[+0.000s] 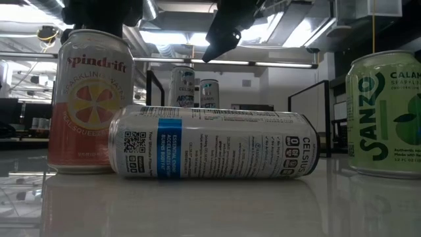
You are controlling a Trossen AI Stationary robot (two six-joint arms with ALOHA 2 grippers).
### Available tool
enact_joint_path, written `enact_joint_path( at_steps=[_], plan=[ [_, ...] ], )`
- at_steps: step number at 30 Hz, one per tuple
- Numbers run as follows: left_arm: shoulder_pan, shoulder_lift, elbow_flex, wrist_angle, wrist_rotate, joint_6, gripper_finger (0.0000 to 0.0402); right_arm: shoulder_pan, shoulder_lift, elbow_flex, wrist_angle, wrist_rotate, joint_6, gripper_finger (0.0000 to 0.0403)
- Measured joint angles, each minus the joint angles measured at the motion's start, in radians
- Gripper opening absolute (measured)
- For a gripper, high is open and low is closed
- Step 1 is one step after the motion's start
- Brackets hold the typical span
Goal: Place canned beverage on shelf
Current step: Put the white-blue soda can aligned with the other white-blue soda can on the shelf
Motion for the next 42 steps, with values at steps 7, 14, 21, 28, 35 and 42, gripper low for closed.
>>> enact_joint_path(
  at_steps=[7, 14, 21, 28, 35, 42],
  plan=[
    [0.000, 0.000, 0.000, 0.001, -0.002, -0.038, 0.0314, 0.000, 0.000, 0.000, -0.001, 0.000, 0.003, 0.0374],
    [0.001, 0.000, 0.000, 0.016, -0.006, -0.041, 0.0246, 0.000, -0.005, -0.001, -0.044, 0.000, 0.003, 0.0374],
    [0.045, 0.001, 0.000, 0.186, 0.049, 0.168, 0.0238, -0.001, -0.071, -0.001, -0.136, 0.001, -0.017, 0.0374],
    [0.173, 0.001, 0.000, 0.333, 0.195, 0.412, 0.0238, -0.021, -0.180, -0.001, -0.207, 0.008, -0.052, 0.0374],
    [0.313, 0.001, 0.000, 0.476, 0.314, 0.608, 0.0238, -0.086, -0.274, -0.001, -0.259, 0.008, -0.053, 0.0374],
    [0.418, 0.001, 0.000, 0.606, 0.397, 0.726, 0.0238, -0.179, -0.299, -0.001, -0.267, 0.006, -0.053, 0.0374]
  ],
)
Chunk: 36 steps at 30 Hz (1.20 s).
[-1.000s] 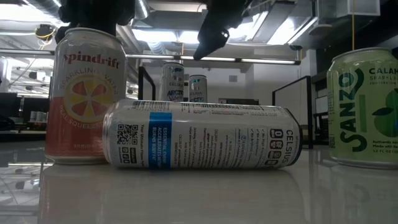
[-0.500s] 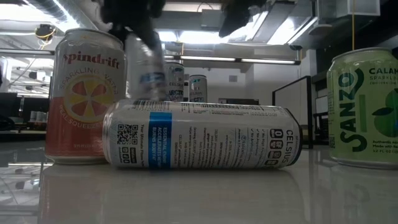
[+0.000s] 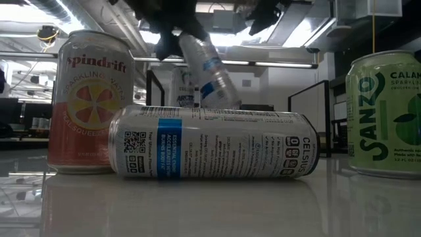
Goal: Place canned beverage on shelf
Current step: Put the white-blue soda can aligned with the other white-blue soda can on the shelf
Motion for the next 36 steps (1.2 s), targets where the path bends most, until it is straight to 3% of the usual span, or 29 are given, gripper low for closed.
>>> enact_joint_path(
  at_steps=[7, 13, 26, 36],
  plan=[
    [0.084, 0.004, 0.028, 0.059, 0.053, 0.079, 0.0238, -0.089, 0.002, 0.000, -0.004, -0.028, 0.001, 0.0374],
    [0.139, 0.094, 0.181, 0.023, 0.093, 0.202, 0.0238, -0.125, 0.002, 0.000, -0.005, -0.032, 0.003, 0.0374],
    [0.222, 0.408, 0.652, -0.396, 0.098, 0.548, 0.0239, -0.122, -0.047, 0.000, -0.137, -0.005, 0.000, 0.0374],
    [0.275, 0.501, 0.729, -0.511, 0.086, 0.671, 0.0240, -0.122, -0.107, 0.000, -0.134, -0.005, 0.003, 0.0374]
  ],
)
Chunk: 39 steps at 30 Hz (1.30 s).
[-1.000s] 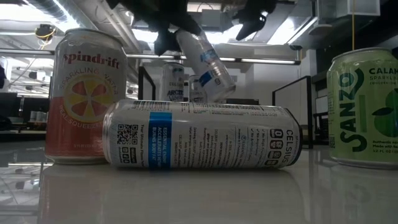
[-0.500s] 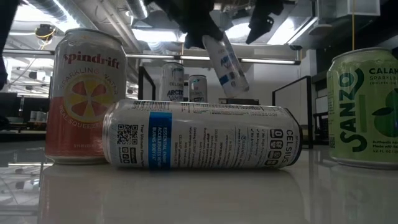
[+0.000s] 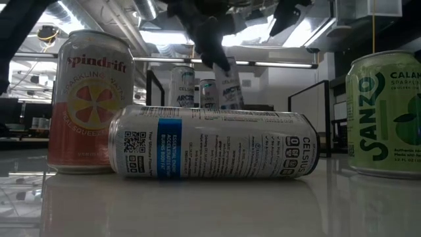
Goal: Place canned beverage on shelf
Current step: Put the white-blue soda can aligned with the other white-blue soda can on the shelf
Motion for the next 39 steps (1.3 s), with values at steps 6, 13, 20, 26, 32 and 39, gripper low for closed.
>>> enact_joint_path(
  at_steps=[6, 13, 20, 26, 32, 39],
  plan=[
    [0.016, 0.005, 0.000, -0.059, -0.003, 0.000, 0.0240, 0.000, 0.000, 0.000, 0.001, -0.001, 0.000, 0.0374],
    [0.026, 0.005, 0.000, -0.087, -0.006, 0.001, 0.0240, 0.000, 0.000, 0.000, 0.001, -0.006, 0.000, 0.0374],
    [0.034, 0.005, 0.000, -0.133, -0.007, 0.002, 0.0240, 0.000, 0.001, 0.000, 0.001, -0.011, 0.000, 0.0374],
    [0.035, 0.007, 0.000, -0.159, -0.022, 0.001, 0.0240, 0.000, 0.001, 0.000, 0.000, -0.011, 0.000, 0.0374],
    [0.035, 0.015, 0.002, -0.154, -0.020, 0.000, 0.0240, 0.000, 0.001, 0.000, 0.000, -0.011, 0.000, 0.0374],
    [0.035, 0.016, 0.002, -0.154, -0.022, -0.001, 0.0257, 0.000, 0.001, 0.000, 0.000, -0.011, 0.000, 0.0374]
  ],
)
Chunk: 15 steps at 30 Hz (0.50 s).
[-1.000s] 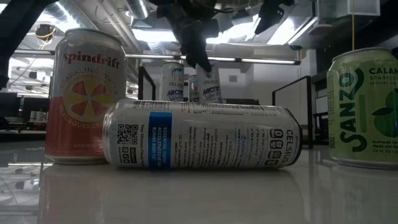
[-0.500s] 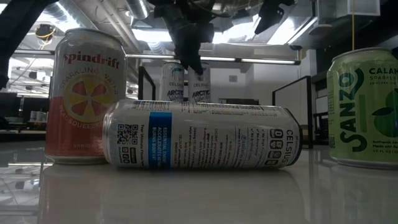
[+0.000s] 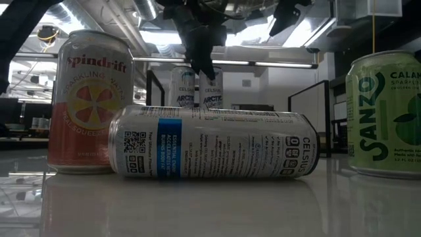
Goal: Place canned beverage on shelf
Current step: Put the white-blue soda can aligned with the other white-blue soda can on the shelf
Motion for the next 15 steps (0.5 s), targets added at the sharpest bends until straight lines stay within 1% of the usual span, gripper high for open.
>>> enact_joint_path(
  at_steps=[7, 10, 15],
  plan=[
    [0.000, 0.003, -0.002, 0.009, -0.009, 0.001, 0.0288, 0.000, 0.000, 0.000, 0.000, 0.000, 0.000, 0.0374],
    [0.000, 0.006, -0.003, 0.020, -0.013, 0.001, 0.0292, 0.000, 0.000, 0.000, 0.000, 0.000, 0.000, 0.0374],
    [-0.001, 0.006, -0.003, 0.025, -0.070, 0.000, 0.0294, 0.000, 0.000, 0.000, 0.000, 0.000, 0.000, 0.0374]
  ],
)
